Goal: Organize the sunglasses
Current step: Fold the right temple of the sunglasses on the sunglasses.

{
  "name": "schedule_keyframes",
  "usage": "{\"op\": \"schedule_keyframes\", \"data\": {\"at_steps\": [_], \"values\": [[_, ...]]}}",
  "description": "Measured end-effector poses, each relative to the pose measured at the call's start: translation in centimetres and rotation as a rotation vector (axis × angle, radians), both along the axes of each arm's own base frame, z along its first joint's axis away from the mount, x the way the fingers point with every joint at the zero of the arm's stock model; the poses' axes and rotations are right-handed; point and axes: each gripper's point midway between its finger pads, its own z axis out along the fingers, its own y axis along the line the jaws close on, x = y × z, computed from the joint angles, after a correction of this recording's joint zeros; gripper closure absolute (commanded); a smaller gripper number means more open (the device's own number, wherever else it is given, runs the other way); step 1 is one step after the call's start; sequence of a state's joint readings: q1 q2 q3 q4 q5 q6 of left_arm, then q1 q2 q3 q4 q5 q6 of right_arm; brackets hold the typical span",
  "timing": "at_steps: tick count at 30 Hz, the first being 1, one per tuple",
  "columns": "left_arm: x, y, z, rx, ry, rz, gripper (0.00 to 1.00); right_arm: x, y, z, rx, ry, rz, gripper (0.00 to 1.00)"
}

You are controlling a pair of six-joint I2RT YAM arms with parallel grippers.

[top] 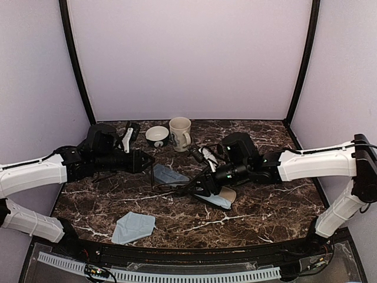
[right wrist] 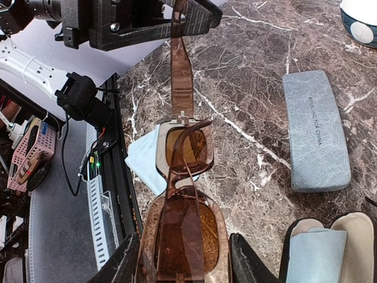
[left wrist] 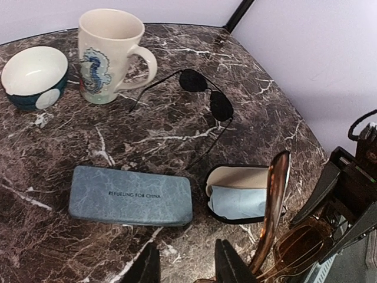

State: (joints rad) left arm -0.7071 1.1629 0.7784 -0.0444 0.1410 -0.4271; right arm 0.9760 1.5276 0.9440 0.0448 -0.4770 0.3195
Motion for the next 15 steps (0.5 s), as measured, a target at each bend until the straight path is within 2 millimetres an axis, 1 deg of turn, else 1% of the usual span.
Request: {"op": "schedule_keyframes", "data": {"at_steps": [12,15], "values": [[-2.7,-5.5,-1.4,0.078,0.011,-0.224,0.68,0.1,0.0,-0.3,-0.005,0.010,-0.006,0.85],[-3.4,-6.5,-2.0,0.113,0.014,-0.274,0.66,0.1,0.1,-0.2,-0.004,0.014,-0.009,0.85]]}}
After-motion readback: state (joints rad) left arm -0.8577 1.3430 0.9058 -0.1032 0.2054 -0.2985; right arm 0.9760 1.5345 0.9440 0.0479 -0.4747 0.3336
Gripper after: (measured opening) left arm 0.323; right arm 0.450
